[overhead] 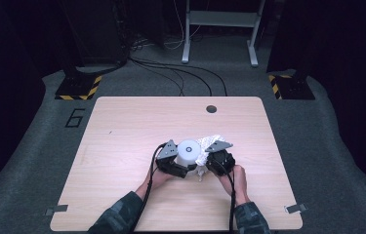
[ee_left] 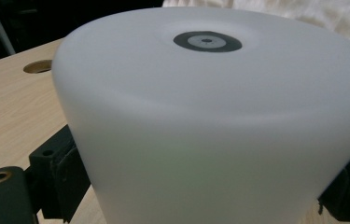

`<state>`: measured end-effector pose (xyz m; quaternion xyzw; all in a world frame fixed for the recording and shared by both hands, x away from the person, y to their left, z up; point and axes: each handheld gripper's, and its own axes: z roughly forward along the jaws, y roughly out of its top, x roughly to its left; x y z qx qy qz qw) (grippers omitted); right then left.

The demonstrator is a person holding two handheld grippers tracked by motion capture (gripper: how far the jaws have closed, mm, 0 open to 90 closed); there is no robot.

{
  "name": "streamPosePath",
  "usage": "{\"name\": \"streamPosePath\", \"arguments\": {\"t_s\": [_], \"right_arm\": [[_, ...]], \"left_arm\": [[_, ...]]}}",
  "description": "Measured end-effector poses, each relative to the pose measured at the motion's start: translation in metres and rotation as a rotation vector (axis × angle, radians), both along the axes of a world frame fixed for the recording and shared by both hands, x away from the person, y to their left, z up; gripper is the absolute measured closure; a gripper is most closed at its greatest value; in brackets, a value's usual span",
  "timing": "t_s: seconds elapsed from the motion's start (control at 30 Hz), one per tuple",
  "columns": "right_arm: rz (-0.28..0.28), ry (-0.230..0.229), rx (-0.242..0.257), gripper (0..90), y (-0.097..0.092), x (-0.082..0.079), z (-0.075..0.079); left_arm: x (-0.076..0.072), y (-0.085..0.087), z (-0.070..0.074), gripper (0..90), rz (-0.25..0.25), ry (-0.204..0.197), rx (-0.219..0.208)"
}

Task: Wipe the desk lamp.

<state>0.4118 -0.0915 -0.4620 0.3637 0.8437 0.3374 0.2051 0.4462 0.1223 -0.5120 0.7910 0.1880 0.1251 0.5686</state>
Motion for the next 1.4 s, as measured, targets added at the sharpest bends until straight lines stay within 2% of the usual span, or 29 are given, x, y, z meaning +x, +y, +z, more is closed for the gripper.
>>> {"name": "streamPosePath", "arguments": {"t_s": [0.03,0.1,0.17,0.2,0.3,0.33,0.47,0.5,0.63,0.73,0.83,1.0,1.07,1.13,1.23,1.4], "right_arm": [[0.009,0.01,-0.015,80.6,0.0,0.0,-0.004],[0.003,0.022,-0.01,80.6,0.001,-0.001,-0.014],[0.003,0.029,-0.002,80.6,0.001,-0.004,-0.016],[0.018,0.018,-0.004,80.6,0.0,-0.005,-0.016],[0.029,-0.008,-0.02,80.6,0.001,-0.008,-0.01],[0.018,-0.003,-0.008,80.6,0.002,-0.01,-0.008],[0.011,-0.053,0.027,80.6,-0.001,-0.012,0.006],[0.025,-0.078,0.021,80.7,-0.003,-0.012,0.011],[0.014,-0.117,0.008,80.8,-0.002,-0.009,0.022],[0.002,-0.111,-0.024,80.9,0.0,-0.003,0.022],[-0.018,-0.073,-0.004,81.0,0.001,0.004,0.013],[-0.005,0.001,-0.028,81.1,0.002,0.011,-0.016],[0.0,0.031,-0.017,81.1,0.001,0.008,-0.025],[0.006,0.038,0.007,81.1,-0.001,0.004,-0.029],[0.027,0.035,-0.004,81.1,0.0,-0.005,-0.025],[0.048,-0.04,-0.03,81.0,0.002,-0.016,-0.001]], "left_arm": [[0.0,0.0,0.0,8.7,-0.001,-0.003,0.002],[0.0,0.0,0.0,8.8,0.0,0.004,-0.003],[0.0,0.0,0.0,8.8,0.0,0.003,-0.003],[0.0,0.0,0.0,8.7,0.0,0.002,-0.003],[0.0,0.0,0.0,8.8,0.001,0.002,-0.004],[0.0,0.0,0.0,8.8,0.001,0.002,-0.004],[0.0,0.0,0.0,8.8,0.001,0.002,-0.003],[0.0,0.0,0.0,8.8,0.0,0.002,-0.004],[0.0,0.0,0.0,8.8,0.001,-0.001,-0.003],[0.0,0.0,0.0,8.8,0.0,0.001,-0.004],[0.0,0.0,0.0,8.8,0.0,0.002,-0.004],[0.0,0.0,-0.001,8.8,0.001,-0.001,-0.007],[0.0,0.0,-0.001,8.8,0.002,-0.001,-0.007],[0.0,0.0,-0.001,8.8,0.001,-0.001,-0.01],[0.0,0.0,-0.001,8.8,0.001,-0.001,-0.009],[0.0,0.0,-0.001,8.8,0.001,-0.002,-0.006]]}}
